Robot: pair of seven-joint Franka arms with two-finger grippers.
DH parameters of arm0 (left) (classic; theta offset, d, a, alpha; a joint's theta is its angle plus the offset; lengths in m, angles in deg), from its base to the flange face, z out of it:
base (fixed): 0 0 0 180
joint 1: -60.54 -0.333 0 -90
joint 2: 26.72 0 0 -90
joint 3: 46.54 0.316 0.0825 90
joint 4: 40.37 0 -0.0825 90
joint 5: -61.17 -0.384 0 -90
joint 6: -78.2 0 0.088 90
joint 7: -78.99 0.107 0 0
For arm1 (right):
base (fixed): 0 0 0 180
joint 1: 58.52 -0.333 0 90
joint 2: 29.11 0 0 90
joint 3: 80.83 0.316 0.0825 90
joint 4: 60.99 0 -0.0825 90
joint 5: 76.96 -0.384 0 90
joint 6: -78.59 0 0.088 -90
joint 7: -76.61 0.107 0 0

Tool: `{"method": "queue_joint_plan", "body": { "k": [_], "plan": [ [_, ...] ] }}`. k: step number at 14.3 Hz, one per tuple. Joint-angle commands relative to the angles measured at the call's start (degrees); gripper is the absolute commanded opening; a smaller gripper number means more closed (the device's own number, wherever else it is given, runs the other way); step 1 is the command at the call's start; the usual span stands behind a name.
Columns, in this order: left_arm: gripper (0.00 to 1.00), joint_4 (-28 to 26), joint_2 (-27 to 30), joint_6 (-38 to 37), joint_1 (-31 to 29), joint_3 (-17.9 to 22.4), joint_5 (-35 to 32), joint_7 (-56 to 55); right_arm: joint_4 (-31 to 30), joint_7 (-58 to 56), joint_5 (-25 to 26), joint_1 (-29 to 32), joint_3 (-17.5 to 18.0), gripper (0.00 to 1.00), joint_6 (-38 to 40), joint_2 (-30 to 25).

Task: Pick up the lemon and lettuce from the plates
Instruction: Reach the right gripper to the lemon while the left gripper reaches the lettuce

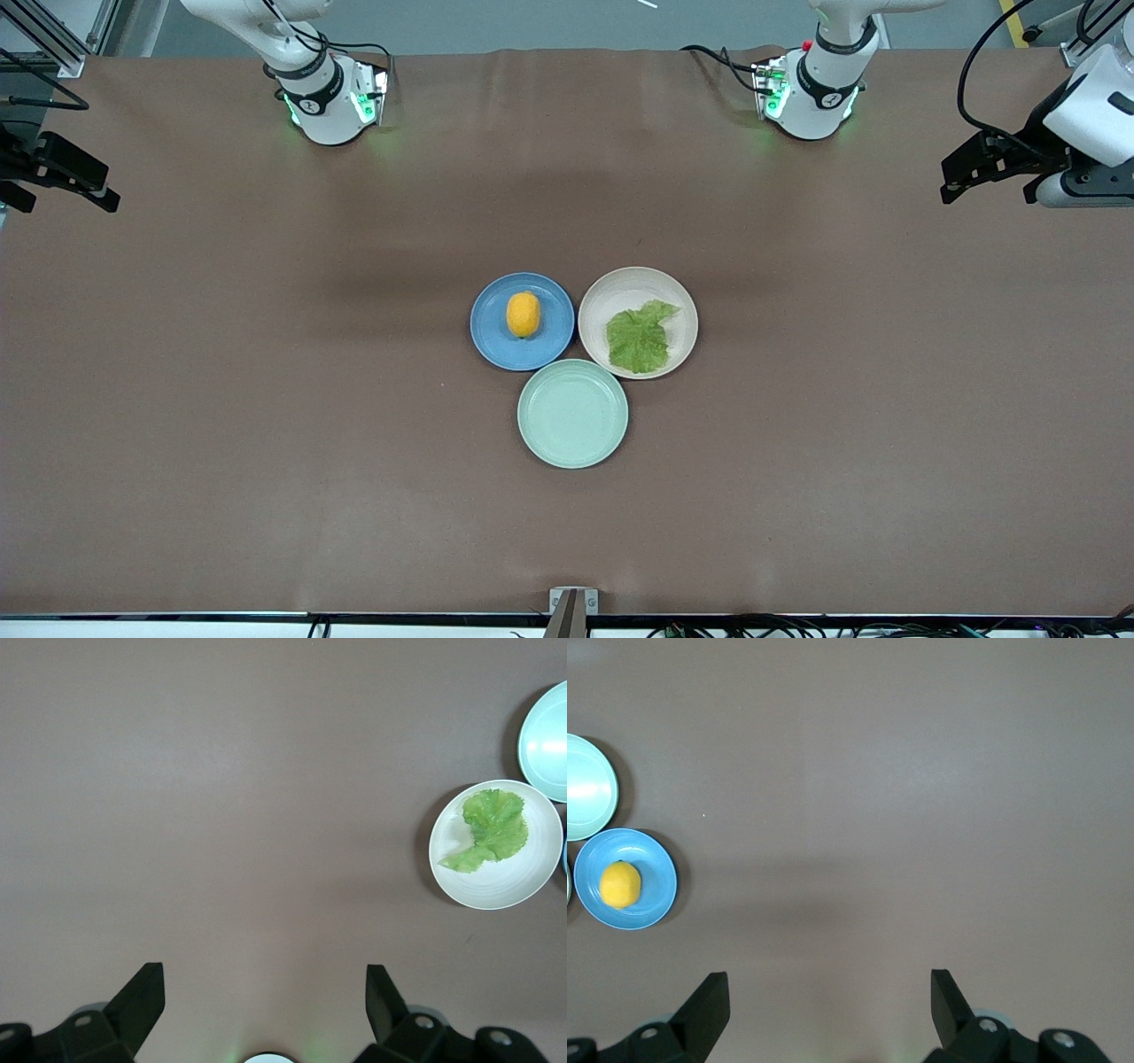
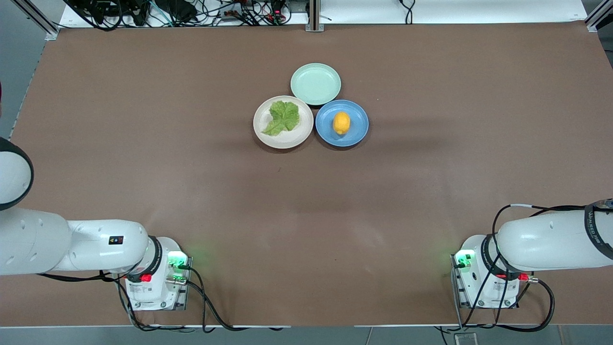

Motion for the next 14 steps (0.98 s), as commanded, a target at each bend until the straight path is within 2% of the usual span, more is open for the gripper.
{"method": "queue_joint_plan", "body": {
  "k": [1,7,11,14],
  "plan": [
    [1.0,0.22,0.64,-0.24,-0.29,0.13,-0.2,1.86,0.85,-0.46,0.86,-0.18,0.16,1.0,-0.21,0.44],
    [1.0,4.08,-3.13,-0.24,-0.29,0.3,-0.28,1.17,0.85,-0.2,0.59,-0.62,0.25,1.0,-0.21,0.44],
    [1.0,3.3,-5.33,-0.24,0.59,-0.31,0.24,0.55,0.94,0.16,0.42,-4.48,0.25,1.0,-1.0,0.97],
    [1.0,3.12,-8.84,0.99,0.59,-3.64,0.51,-5.05,0.85,1.91,0.07,-8.08,0.25,1.0,-1.35,2.63]
  ]
}}
